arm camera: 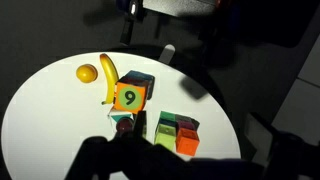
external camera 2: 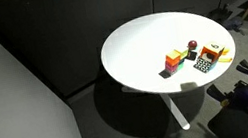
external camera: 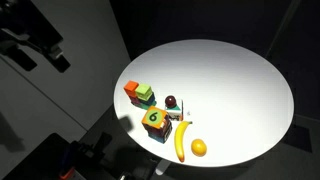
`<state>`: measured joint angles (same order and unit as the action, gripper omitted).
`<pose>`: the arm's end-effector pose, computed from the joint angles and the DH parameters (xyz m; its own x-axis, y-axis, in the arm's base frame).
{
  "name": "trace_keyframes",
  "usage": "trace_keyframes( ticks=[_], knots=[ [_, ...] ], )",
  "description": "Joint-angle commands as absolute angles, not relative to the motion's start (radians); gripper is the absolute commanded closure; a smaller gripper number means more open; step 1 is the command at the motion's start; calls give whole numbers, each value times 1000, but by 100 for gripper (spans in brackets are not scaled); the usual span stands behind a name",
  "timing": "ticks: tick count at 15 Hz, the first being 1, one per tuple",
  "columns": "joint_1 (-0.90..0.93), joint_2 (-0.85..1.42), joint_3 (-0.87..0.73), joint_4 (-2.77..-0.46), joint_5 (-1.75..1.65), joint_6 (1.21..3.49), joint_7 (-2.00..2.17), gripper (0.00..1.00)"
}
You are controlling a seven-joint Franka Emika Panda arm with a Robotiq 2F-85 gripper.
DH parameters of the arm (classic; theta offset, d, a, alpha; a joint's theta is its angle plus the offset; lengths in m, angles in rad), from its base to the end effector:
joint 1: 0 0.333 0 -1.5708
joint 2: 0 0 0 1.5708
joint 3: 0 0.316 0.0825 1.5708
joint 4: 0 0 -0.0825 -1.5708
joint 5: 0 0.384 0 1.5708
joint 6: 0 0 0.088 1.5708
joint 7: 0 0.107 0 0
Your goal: Pick up the block with a number from the stack and put it on the table to the right
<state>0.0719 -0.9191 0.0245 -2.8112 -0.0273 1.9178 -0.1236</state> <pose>0.2789 0.0245 0.4426 0.9757 0.2182 0.0195 0.2171 -0.9750 0.0481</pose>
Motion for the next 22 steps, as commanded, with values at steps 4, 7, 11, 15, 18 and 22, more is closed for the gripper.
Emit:
trace_keyframes(
  ticks=[4,7,11,15,18,22],
  knots=[
    [77,-917,20,-2809,-31,1915,-120,0],
    [77,-917,20,-2809,-31,1915,-120,0],
    [77,-867,28,-2795,-26,1941,-103,0],
    [76,-794,35,-2772,-23,1995,-89,0],
    [72,-727,41,-2755,-25,2052,-73,0],
    [66,-625,45,-2725,-26,2119,-49,0]
  ],
)
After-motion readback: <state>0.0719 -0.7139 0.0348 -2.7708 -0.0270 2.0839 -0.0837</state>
